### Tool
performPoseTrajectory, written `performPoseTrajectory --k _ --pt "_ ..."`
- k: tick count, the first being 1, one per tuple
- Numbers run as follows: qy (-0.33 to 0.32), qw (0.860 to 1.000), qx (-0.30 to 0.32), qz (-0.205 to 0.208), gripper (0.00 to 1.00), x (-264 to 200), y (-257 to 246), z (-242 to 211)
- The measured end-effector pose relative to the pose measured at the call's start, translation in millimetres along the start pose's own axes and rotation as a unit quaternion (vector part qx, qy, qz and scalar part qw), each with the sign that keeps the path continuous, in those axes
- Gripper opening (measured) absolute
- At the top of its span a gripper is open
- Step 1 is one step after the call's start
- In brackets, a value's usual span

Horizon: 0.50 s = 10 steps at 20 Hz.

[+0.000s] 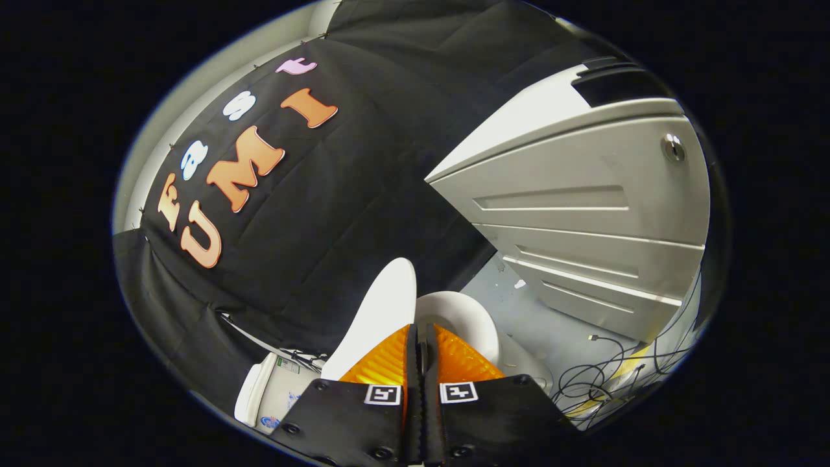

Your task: Open the toilet lid.

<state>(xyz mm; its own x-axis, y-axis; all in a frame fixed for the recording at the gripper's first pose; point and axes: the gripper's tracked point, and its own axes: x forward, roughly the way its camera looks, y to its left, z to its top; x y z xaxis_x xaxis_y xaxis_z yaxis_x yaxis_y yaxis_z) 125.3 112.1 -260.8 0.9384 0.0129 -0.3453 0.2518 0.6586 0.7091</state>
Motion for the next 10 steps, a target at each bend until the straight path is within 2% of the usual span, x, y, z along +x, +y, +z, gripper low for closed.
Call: performPoseTrajectory --k 2,6,10 --pt "-0.026 0.999 -0.024 0.000 0.08 6 7 12" --pt "-0.031 0.998 -0.052 0.018 0.08 0 33 18" --pt "-0.038 0.992 -0.115 0.022 0.08 -2 54 23"
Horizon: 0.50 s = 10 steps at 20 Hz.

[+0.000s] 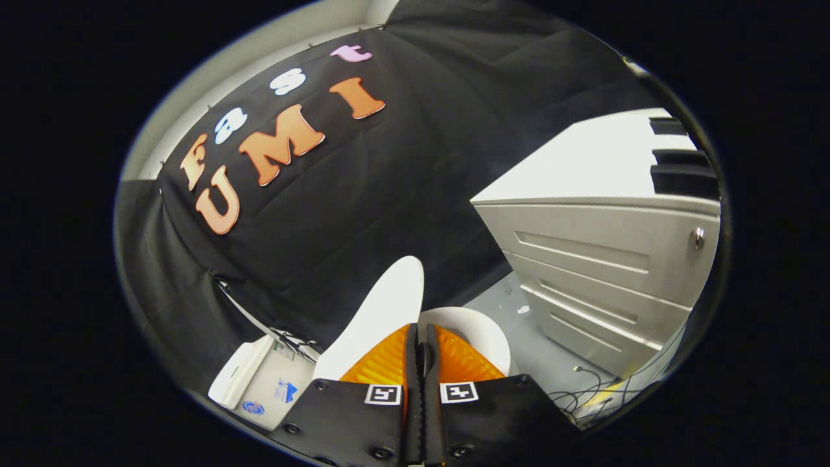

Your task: Open the toilet lid.

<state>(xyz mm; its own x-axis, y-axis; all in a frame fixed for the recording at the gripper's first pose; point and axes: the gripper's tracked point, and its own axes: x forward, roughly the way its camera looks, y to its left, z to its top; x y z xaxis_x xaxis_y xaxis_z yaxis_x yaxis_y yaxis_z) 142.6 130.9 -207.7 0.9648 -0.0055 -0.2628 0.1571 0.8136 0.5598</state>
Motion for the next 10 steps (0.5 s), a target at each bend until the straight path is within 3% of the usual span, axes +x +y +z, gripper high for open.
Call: performPoseTrajectory --k 10 --pt "-0.007 0.997 -0.075 0.035 0.08 -6 57 28"
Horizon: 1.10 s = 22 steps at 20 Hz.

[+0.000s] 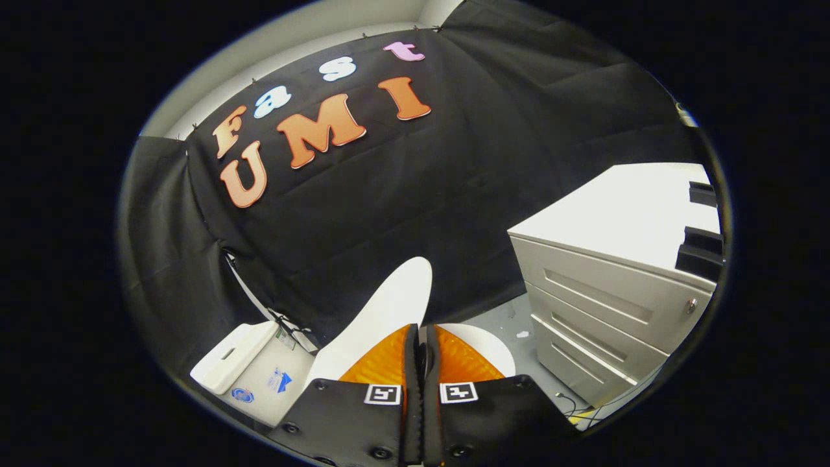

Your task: Open the toilet lid.

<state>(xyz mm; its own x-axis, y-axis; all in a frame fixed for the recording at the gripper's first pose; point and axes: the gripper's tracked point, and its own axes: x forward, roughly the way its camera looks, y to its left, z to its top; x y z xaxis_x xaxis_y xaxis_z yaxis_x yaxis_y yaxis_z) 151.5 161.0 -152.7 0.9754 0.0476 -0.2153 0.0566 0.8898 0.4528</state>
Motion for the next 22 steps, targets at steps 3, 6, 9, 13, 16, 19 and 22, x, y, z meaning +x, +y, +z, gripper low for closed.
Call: performPoseTrajectory --k 3,6,9,13,16,19,22 --pt "0.002 1.000 -0.008 0.007 0.08 -2 15 7" --pt "0.007 0.999 -0.040 -0.003 0.08 -2 23 10" --pt "0.005 0.998 -0.059 0.003 0.08 -6 43 19" --pt "0.005 0.996 -0.094 0.008 0.08 -8 65 28" --pt "0.003 0.995 -0.099 0.018 0.08 -11 81 33" --pt "0.002 0.993 -0.113 0.032 0.08 -14 102 39" --pt "0.001 0.991 -0.124 0.042 0.08 -16 123 45"
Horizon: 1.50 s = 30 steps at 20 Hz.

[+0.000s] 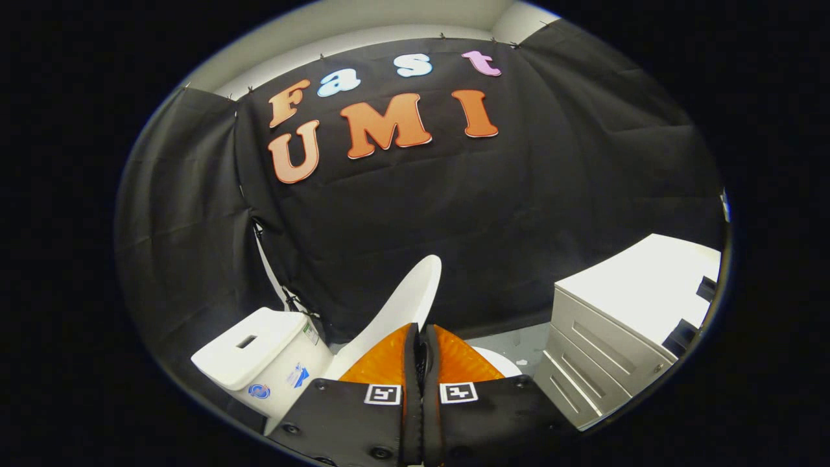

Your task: Open the toilet lid.

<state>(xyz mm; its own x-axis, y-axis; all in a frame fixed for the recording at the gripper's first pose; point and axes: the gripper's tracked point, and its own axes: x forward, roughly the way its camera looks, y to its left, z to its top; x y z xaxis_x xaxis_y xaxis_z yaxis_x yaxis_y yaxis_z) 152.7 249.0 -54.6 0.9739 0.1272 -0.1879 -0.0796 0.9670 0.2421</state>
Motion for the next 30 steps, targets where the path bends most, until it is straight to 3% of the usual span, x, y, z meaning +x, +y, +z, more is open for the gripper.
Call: performPoseTrajectory --k 21,30 --pt "-0.017 0.989 -0.119 0.083 0.08 -12 148 46" --pt "-0.015 0.987 -0.125 0.103 0.08 -12 191 54"
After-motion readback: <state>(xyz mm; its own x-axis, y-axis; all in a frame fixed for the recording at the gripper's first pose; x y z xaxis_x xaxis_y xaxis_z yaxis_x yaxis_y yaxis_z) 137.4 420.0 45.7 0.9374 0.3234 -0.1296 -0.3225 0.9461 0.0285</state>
